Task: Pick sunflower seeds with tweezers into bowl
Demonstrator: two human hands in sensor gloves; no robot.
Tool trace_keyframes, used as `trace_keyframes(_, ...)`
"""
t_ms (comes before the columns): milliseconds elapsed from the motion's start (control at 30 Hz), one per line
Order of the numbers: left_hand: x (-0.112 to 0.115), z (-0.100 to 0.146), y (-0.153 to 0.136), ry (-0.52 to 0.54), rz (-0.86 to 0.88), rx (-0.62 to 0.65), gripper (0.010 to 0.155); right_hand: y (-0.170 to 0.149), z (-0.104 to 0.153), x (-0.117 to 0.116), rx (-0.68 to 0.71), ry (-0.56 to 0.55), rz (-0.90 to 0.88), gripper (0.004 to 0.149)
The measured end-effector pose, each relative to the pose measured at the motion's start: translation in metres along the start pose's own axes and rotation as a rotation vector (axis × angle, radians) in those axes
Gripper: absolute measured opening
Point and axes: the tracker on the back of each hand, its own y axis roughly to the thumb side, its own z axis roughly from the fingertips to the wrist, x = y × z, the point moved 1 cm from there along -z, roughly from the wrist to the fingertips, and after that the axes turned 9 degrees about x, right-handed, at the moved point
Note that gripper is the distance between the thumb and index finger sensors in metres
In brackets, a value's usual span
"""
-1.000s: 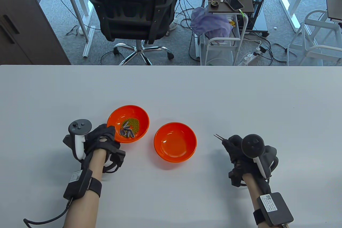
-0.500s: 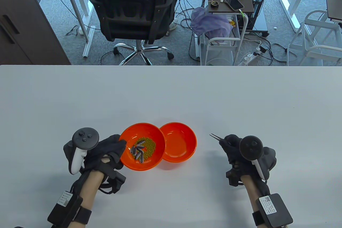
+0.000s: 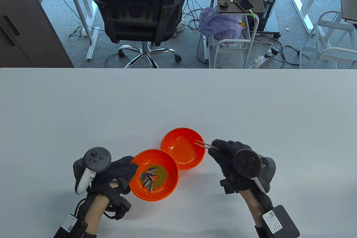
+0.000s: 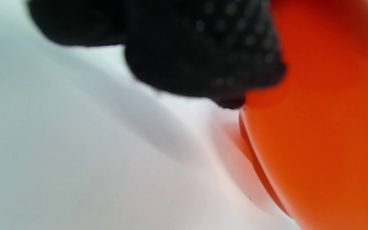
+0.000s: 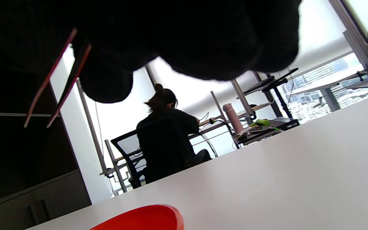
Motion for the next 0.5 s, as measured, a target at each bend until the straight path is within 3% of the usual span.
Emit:
trace_keyframes(267,0.006,-0.003,-0.003,-0.036,0.004,0.013,0.049,0.081,-0.015,-0.051,0.294,0.179,0.078,0.037)
trace_keyframes(500,0.006,-0.002,-0.002,-0.041,0.003,0.019,0.049,0.104,-0.004,-0.074,0.441,0.227,0.185,0.037)
